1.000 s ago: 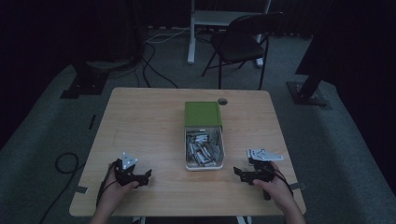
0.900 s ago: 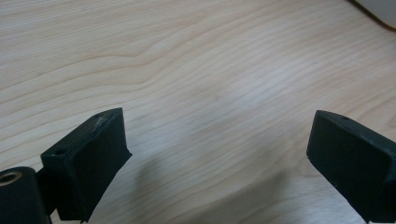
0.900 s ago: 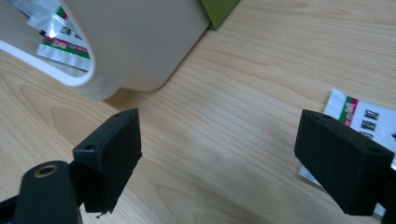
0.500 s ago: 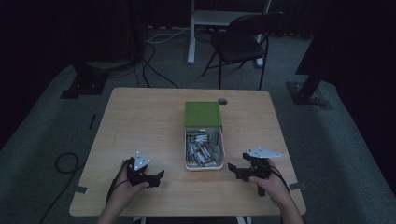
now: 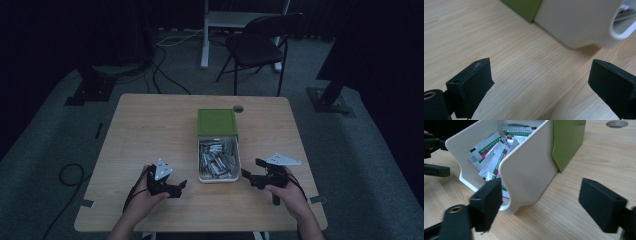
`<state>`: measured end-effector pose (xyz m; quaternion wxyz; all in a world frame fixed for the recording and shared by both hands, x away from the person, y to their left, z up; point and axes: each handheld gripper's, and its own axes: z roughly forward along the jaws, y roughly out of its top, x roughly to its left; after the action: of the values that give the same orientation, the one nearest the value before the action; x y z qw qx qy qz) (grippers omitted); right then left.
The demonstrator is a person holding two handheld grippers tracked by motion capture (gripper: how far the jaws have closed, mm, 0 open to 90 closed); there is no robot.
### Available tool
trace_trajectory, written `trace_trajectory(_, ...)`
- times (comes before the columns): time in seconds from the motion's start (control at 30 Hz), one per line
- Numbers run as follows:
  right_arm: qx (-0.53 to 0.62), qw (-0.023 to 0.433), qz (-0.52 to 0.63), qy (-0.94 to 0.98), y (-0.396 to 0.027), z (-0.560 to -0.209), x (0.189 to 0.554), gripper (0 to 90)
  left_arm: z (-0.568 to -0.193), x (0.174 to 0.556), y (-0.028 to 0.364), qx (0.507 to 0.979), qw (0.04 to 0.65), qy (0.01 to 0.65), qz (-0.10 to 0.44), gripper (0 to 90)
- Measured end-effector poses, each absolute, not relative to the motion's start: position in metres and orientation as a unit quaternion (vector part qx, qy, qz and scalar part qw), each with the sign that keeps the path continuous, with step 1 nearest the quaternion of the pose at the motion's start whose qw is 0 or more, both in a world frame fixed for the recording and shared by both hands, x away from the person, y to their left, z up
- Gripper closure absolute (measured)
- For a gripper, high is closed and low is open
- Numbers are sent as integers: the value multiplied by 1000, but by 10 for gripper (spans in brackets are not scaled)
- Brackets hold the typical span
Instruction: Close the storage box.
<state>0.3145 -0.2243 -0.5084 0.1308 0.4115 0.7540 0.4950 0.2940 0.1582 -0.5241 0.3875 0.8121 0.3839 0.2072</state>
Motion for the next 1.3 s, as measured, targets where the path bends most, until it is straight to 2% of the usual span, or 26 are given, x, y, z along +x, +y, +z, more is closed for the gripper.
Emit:
trace_trajectory(0.4,379,129,512,760,-217,-505,316,193,-511,302,136,815,407,358,207,58)
trace_trajectory(0.5,383,140,514,755,-216,-506,318,226,-508,304,131,815,409,352,209,58)
trace_trajectory(0.63,378,145,527,747,-216,-507,320,226,-506,305,126,817,408,345,216,58)
trace_trajectory(0.7,388,130,521,749,-216,-508,322,216,-506,307,124,816,411,346,212,58)
trace_trajectory(0.8,382,142,525,748,-215,-509,323,236,-506,308,122,818,409,344,213,58)
trace_trajectory(1.3,374,159,507,760,-211,-512,326,203,-505,316,120,813,411,348,220,58)
